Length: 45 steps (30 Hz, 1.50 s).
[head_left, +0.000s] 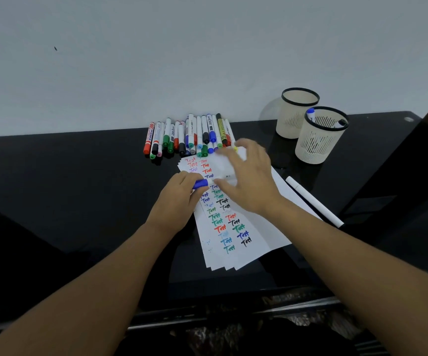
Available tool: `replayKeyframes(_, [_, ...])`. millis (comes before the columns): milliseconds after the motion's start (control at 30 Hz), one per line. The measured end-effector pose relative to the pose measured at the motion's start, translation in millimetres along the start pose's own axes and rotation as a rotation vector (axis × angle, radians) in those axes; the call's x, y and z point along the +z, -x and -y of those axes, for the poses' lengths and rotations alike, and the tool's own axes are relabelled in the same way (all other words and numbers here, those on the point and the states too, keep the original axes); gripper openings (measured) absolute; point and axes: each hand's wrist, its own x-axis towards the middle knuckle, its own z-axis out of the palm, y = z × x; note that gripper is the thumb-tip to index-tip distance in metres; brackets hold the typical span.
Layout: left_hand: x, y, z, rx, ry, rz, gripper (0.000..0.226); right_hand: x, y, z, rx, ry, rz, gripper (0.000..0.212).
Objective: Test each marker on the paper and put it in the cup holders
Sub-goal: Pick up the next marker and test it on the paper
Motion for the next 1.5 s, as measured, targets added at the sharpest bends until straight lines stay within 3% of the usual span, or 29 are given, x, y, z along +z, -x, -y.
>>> replayKeyframes(67, [-0.2, 1.2, 0.6, 0.020, 0.019, -0.023, 0.028, 0.6, -2.3, -3.0, -0.168, 0.122, 0.172, 0.042])
replayKeyframes(167, [-1.8, 2.7, -2.5, 0.040, 0.009, -0.025, 0.031, -1.4, -11.6, 0.2, -0.139, 0.086, 0.441, 0.027])
replayKeyframes(267, [-2.4, 1.6, -4.0, -0.006, 0.011, 0.008, 0.036, -9.2, -18.8, 0.8, -0.113, 0.045, 0.544, 0.020])
replayKeyframes(333, [-1.7, 0.4, -3.5, -0.010, -0.005, 0.026, 0.036, -12.1, -19.3, -0.2, -0.153, 0.104, 0.565, 0.029])
replayKeyframes(700, [-1.4, 1.6, -7.1, 0.092, -0.072, -0.010, 0.028, -6.6, -14.3, -0.5, -0.218, 0.334, 0.444, 0.044])
replayKeyframes(900, [-1.6, 0.3, -4.6, -0.006, -0.045, 0.037, 0.034, -6.2, -14.7, -8.4, -0.122, 0.349, 0.432, 0.051])
replayKeyframes(1000, [0.6, -1.0, 0.2, -0.073, -0.060, -0.005, 0.034, -7.8, -11.5, -11.8, -0.018, 0.188, 0.374, 0.048])
replayKeyframes(1133, [4.5, -1.0, 8.0, -0.150, -0.109, -0.099, 0.025, -10.2, -5.8, -8.9, 0.206, -0.326, 0.338, 0.049])
replayKeyframes(1267, [5.9, -3.4, 9.5, -0.307, -0.153, -0.061, 0.035, 2.1, 4.2, 5.1, 0.462, -0.716, 0.165, 0.040])
replayKeyframes(1367, [3.5, -5.7, 8.8, -0.290, -0.136, -0.012, 0.050, 11.3, 17.1, 8.9, 0.422, -0.647, 0.184, 0.036])
replayKeyframes(1500, [3.0, -7.1, 10.3, -0.177, -0.143, 0.109, 0.049, 15.6, 27.2, 10.1, 0.325, -0.577, 0.220, 0.034])
